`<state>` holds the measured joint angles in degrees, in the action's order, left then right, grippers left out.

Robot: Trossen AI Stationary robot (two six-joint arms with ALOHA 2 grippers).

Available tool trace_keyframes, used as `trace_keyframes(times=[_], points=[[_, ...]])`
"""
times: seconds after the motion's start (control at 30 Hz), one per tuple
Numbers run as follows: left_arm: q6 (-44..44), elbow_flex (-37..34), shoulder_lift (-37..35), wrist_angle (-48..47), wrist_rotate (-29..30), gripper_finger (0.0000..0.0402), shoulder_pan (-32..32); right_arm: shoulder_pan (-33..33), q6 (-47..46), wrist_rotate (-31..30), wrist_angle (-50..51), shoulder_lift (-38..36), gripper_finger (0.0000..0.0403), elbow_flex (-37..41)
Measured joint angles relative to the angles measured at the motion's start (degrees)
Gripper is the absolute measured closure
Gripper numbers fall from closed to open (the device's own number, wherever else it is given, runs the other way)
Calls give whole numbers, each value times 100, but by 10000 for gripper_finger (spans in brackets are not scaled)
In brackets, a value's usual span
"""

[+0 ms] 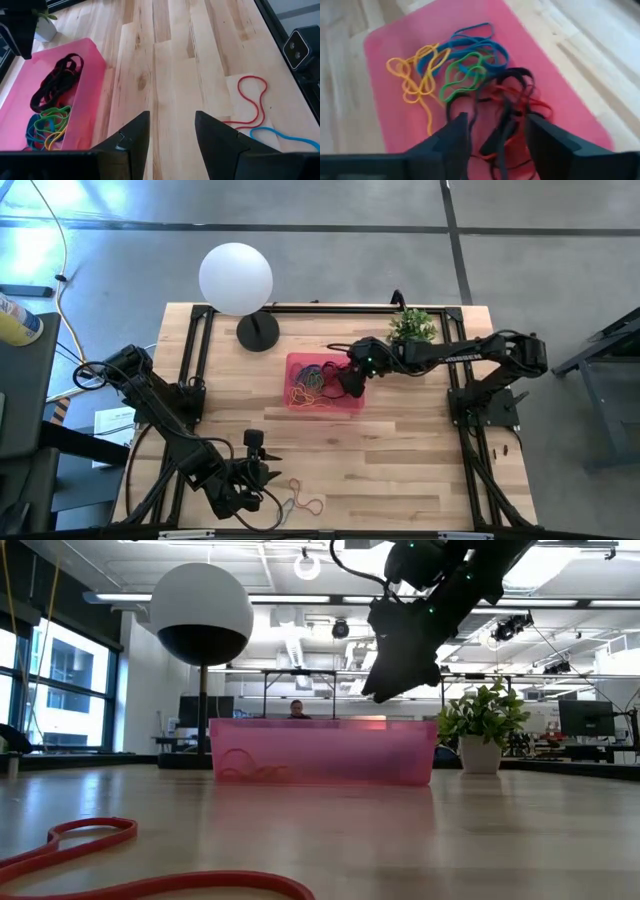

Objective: Pick and place rubber bands into bin
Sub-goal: Put the red rubber band into the red bin

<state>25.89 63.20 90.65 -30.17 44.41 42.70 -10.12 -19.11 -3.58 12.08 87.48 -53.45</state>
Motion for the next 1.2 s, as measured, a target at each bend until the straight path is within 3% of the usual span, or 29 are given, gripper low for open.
trace_keyframes(times=[0.1, 0.23, 0.5, 0.7, 0.9, 1.03, 1.2], points=[[-232, 0, 0, 57, -299, 254, -15, 30, 5, 289, -49, -9, 194, 0], [-1290, -2, 66, 425, -1697, 267, -253, 356, 172, 562, -266, -133, 170, -1], [-2766, -4, 450, 621, -3389, 322, -900, 1677, 181, 629, -287, -447, 175, -4], [-3055, -4, 806, 795, -4598, 350, -1246, 2919, -513, 48, 51, -597, 188, -7], [-3462, -4, 1094, 1052, -4579, 355, -1220, 4098, -1321, -1144, 485, -597, 197, -7], [-3982, 28, 1208, 1066, -4053, 355, -1236, 4672, -1943, -1837, 655, -597, 198, -7], [-4513, 28, 1468, 1067, -3888, 355, -1309, 5068, -2433, -2223, 710, -595, 199, -7]])
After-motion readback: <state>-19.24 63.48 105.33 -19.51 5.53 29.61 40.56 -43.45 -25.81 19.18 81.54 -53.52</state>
